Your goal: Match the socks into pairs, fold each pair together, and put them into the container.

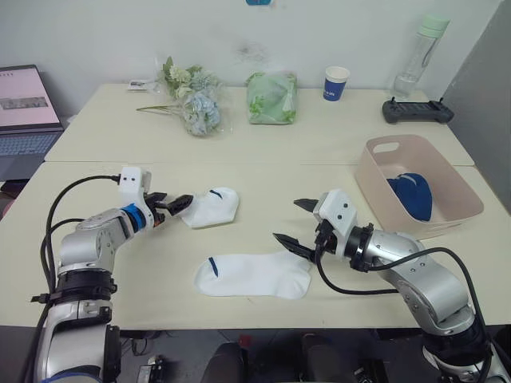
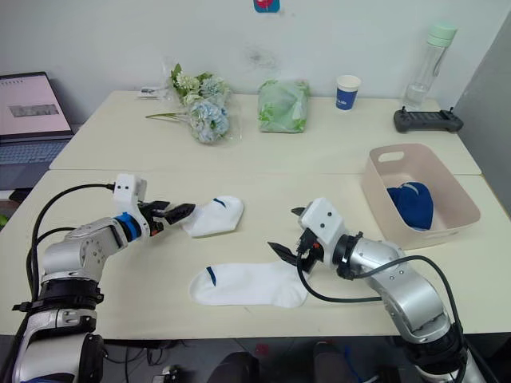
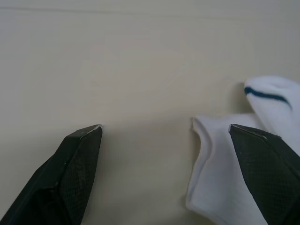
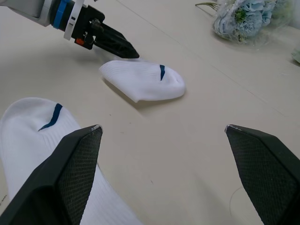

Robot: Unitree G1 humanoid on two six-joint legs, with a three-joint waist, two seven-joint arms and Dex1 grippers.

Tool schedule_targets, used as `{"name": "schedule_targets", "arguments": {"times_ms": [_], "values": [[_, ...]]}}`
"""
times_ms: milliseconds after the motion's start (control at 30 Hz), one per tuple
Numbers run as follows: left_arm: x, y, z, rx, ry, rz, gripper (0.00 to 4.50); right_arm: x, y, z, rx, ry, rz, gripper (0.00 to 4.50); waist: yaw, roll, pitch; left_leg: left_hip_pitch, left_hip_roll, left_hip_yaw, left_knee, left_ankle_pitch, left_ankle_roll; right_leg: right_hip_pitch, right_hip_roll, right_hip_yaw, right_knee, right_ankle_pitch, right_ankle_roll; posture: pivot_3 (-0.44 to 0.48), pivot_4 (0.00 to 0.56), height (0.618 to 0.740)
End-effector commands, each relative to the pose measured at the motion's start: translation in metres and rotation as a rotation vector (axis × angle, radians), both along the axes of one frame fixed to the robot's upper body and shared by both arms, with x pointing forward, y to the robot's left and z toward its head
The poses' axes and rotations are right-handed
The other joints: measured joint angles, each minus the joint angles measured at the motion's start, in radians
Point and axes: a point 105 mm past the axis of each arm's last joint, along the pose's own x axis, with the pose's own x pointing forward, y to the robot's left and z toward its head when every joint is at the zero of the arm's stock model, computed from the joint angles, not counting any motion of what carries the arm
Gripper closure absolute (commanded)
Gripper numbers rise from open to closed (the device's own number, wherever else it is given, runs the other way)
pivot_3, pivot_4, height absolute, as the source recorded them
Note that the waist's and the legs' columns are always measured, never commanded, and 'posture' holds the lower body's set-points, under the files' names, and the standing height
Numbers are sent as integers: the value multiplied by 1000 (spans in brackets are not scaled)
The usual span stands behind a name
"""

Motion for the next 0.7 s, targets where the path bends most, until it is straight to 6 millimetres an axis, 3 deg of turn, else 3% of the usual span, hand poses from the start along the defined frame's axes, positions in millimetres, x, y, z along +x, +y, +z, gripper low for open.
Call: {"name": "schedule_targets", "arguments": {"times_ms": [33,133,267,533,700], "values": [[-2,1,-6,37,39,-26,19,-6,3,13,23,-49,23,0,0,0,0,0,0,0,0,0,0,0,0,0,0,0,0,0,150,740],[-6,-5,-17,49,93,-58,624,-10,4,16,46,-38,49,0,0,0,0,0,0,0,0,0,0,0,0,0,1,0,0,0,150,740],[-12,-25,-26,56,146,-159,1827,-11,4,17,48,-34,59,0,2,1,-1,1,0,0,0,0,0,1,0,0,0,0,0,0,150,740],[-21,-40,-32,88,162,-243,4318,-11,3,19,51,-31,57,0,4,2,-1,1,-1,0,0,0,0,3,-1,0,0,0,0,0,150,740],[-16,-44,-6,-4,26,-227,4479,-11,5,18,53,-29,59,0,5,2,-1,1,-1,0,0,0,0,3,-1,0,-1,0,0,0,150,740]]}}
